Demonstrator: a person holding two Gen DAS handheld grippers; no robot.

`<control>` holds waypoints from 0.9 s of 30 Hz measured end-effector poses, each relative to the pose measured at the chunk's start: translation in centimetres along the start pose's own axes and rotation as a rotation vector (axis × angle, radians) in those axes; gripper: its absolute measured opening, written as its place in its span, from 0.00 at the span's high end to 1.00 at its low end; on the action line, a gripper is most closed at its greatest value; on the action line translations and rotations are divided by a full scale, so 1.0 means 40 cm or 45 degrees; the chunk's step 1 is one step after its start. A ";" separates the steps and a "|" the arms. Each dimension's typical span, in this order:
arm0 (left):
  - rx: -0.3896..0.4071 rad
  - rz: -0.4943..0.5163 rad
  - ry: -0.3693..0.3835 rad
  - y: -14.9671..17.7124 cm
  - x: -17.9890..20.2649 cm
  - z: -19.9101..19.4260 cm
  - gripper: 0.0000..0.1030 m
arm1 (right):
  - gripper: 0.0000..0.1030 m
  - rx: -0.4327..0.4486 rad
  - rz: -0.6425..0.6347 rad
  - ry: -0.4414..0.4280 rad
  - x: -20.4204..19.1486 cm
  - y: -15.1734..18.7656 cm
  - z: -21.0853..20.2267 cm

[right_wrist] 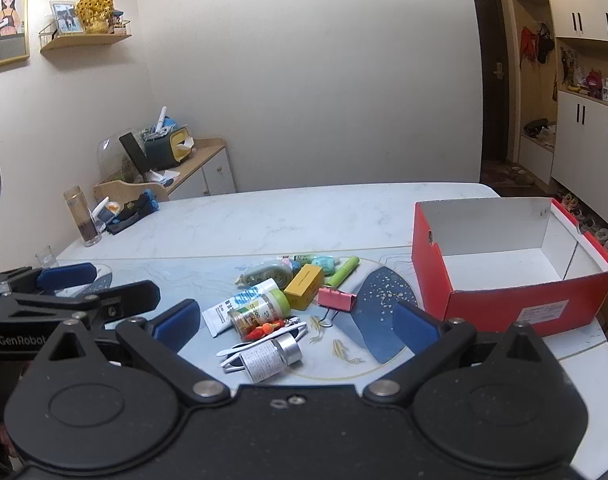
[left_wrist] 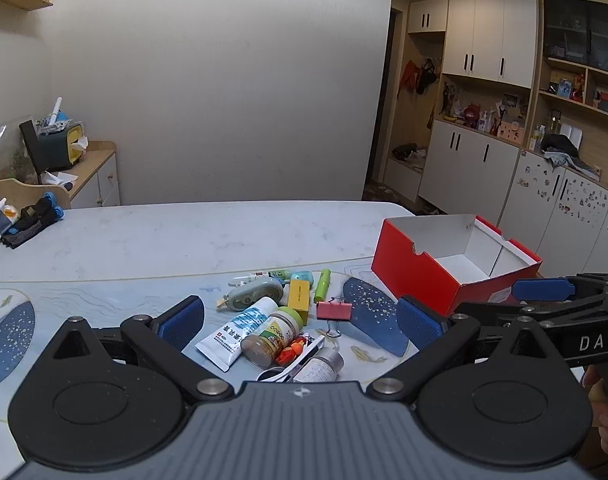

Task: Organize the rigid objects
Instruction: 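Close the right gripper on the silver-lid glass jar while the left gripper reaches the green-lid jar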

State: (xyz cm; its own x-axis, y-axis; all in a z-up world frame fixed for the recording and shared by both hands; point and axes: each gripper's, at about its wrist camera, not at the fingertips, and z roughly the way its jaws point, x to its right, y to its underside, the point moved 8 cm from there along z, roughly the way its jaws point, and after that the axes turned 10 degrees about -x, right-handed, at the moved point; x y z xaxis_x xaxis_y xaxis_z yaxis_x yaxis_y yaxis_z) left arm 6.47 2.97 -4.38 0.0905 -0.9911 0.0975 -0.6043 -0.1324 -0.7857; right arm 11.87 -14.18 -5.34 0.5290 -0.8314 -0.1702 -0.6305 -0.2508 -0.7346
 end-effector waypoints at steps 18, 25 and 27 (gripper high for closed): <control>-0.180 -0.027 -0.012 0.022 -0.077 0.182 0.00 | 0.01 -0.174 -0.129 -0.079 -0.007 0.021 0.124; -0.291 -0.059 0.026 0.054 -0.085 0.259 0.00 | 0.02 -0.282 -0.218 -0.114 -0.014 0.054 0.224; -0.308 -0.063 0.023 0.056 -0.087 0.281 0.00 | 0.03 -0.314 -0.244 -0.123 -0.019 0.064 0.253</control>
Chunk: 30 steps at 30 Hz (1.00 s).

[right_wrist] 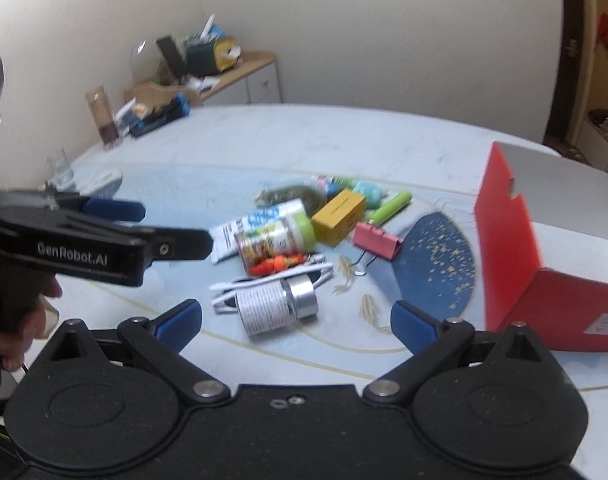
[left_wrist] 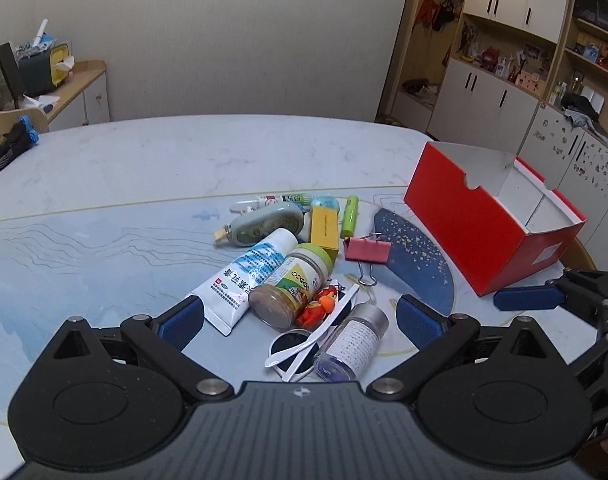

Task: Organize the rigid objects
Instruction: 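Close the right gripper on the silver-lid glass jar while the left gripper reaches the green-lid jar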

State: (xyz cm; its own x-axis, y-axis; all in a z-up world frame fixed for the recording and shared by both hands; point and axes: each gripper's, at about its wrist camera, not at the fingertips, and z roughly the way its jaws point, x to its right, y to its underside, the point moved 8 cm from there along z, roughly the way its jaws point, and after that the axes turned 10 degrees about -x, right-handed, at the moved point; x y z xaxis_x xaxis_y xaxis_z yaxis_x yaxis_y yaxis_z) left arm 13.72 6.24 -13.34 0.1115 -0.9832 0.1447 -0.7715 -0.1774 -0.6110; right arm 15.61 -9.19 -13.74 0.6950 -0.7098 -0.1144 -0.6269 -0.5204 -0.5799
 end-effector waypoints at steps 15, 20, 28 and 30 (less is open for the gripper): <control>-0.128 0.120 -0.008 -0.070 -0.011 0.172 0.01 | 0.10 -0.132 -0.206 -0.045 -0.027 -0.021 0.171; -0.144 0.172 -0.015 -0.081 -0.004 0.210 0.06 | 0.13 -0.165 -0.236 -0.048 -0.027 -0.023 0.206; -0.167 0.230 0.009 -0.096 0.002 0.244 0.38 | 0.19 -0.181 -0.243 -0.056 -0.028 -0.033 0.234; -0.178 0.250 0.000 -0.095 0.004 0.255 0.44 | 0.20 -0.187 -0.253 -0.054 -0.031 -0.034 0.240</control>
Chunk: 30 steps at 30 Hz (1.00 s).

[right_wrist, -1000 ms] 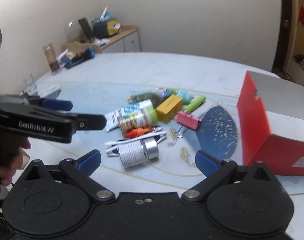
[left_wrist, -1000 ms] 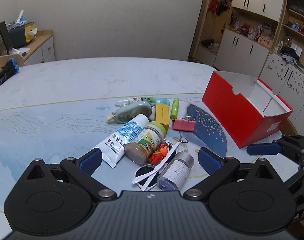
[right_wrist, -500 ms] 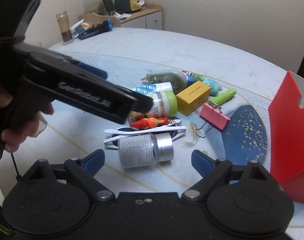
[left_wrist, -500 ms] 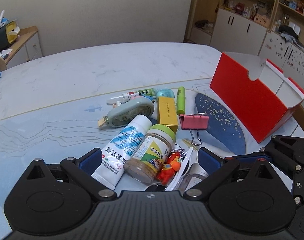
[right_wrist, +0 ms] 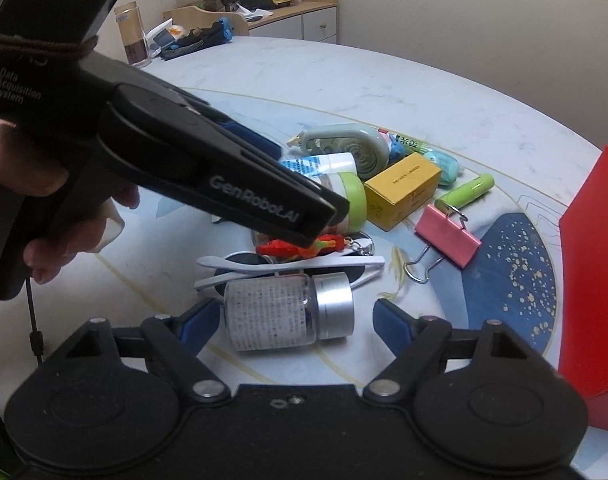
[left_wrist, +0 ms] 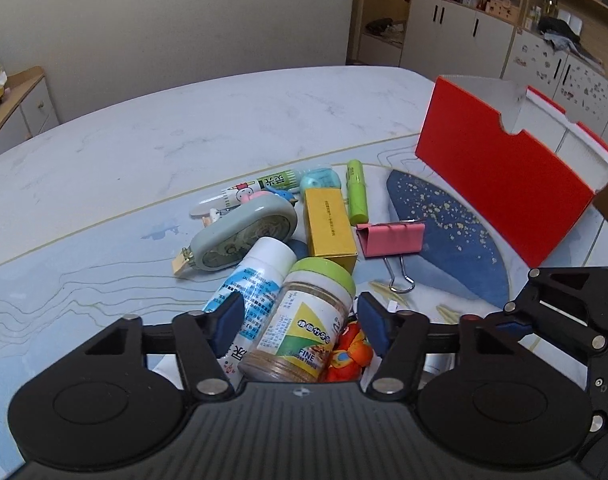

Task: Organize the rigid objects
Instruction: 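Close the right gripper on the silver-lid glass jar while the left gripper reaches the green-lid jar, then grasp the green-lid jar with the left gripper and lift while the right gripper lifts its jar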

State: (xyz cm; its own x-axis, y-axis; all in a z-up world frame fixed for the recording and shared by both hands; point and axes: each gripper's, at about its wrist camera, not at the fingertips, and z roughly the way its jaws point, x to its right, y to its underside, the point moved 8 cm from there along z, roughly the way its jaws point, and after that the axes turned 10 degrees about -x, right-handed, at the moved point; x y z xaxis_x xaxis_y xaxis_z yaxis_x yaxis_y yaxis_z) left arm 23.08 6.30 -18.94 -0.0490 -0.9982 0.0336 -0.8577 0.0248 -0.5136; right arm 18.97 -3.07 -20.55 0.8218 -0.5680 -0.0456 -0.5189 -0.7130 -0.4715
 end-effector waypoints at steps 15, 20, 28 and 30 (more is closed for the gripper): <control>-0.016 0.095 -0.018 -0.002 0.027 0.025 0.54 | 0.35 -0.024 -0.024 0.007 -0.011 0.008 0.019; -0.025 0.075 -0.011 -0.006 0.026 0.026 0.55 | 0.35 -0.002 -0.002 -0.008 -0.008 0.009 0.004; -0.031 -0.015 0.030 -0.007 0.013 0.020 0.56 | 0.35 0.011 0.068 -0.007 0.022 0.030 -0.045; -0.026 -0.036 0.031 -0.007 0.010 0.015 0.56 | 0.35 0.020 0.097 -0.005 0.036 0.036 -0.064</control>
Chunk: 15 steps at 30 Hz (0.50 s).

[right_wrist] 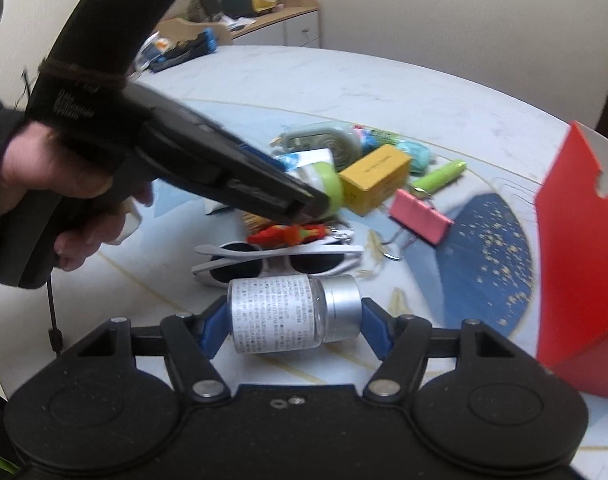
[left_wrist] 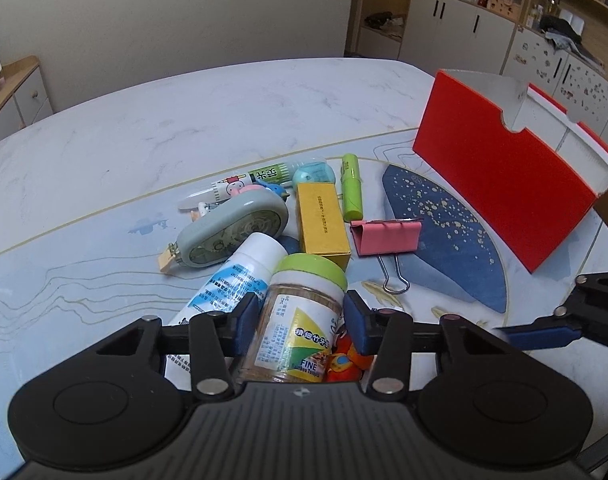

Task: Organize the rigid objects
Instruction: 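Grasp the green-lid jar with the left gripper and lift while the right gripper lifts its jar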

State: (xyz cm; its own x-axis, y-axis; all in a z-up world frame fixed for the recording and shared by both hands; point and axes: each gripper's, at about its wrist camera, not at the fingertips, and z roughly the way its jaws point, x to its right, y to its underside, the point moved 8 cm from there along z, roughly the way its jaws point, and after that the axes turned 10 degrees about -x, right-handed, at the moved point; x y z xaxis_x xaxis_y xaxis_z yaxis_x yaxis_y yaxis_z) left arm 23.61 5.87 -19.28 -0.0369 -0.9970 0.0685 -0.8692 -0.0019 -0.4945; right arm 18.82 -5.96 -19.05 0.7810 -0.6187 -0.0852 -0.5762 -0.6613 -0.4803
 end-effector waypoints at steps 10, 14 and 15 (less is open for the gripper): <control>0.038 -0.075 -0.008 -0.004 0.001 -0.072 0.57 | 0.35 0.073 0.063 0.043 0.083 0.004 -0.138; 0.055 -0.094 -0.012 -0.012 0.015 -0.101 0.58 | 0.35 0.125 0.080 0.063 0.131 -0.010 -0.205; 0.061 -0.101 -0.014 -0.013 0.018 -0.108 0.58 | 0.35 0.136 0.087 0.069 0.144 -0.010 -0.219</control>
State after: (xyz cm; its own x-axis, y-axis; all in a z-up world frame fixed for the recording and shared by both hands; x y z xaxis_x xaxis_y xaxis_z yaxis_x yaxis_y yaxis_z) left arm 21.91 5.47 -15.21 0.0369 -0.9944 0.0995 -0.8446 -0.0842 -0.5287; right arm 21.45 -12.96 -11.70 0.7251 -0.6845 -0.0753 -0.5965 -0.5697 -0.5653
